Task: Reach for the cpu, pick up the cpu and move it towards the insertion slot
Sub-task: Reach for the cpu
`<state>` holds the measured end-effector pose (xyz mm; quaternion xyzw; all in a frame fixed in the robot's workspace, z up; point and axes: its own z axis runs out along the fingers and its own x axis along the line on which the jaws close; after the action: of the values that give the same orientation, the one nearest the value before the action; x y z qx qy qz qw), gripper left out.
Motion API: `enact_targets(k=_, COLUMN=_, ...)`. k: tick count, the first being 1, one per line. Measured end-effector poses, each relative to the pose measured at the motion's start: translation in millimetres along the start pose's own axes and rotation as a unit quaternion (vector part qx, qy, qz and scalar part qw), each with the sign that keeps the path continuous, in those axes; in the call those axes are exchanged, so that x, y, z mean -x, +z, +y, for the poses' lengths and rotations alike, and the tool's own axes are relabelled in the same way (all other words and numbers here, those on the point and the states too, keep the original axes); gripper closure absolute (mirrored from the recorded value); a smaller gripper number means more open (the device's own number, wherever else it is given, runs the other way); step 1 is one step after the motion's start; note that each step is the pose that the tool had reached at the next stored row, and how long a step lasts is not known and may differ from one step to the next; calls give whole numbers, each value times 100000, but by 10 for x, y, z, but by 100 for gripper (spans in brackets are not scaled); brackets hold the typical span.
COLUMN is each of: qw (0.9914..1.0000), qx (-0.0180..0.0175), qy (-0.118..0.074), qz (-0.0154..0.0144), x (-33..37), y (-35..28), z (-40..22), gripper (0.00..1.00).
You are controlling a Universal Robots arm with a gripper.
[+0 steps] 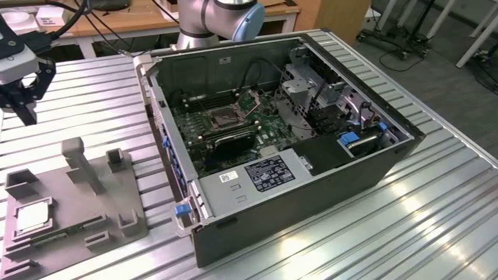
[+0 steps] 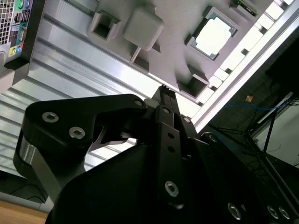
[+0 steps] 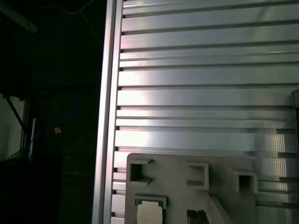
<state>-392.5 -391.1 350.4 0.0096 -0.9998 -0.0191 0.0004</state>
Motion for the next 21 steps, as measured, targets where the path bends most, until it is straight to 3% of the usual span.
enact_targets(k=12, qw=100000, qx=1, qy=4, qz=1, x=-23, y=11, z=0, gripper=89)
enact_targets(k=21, qw=100000, qx=-1, qy=5, qz=2, x=-89, y=14, z=2, gripper=89)
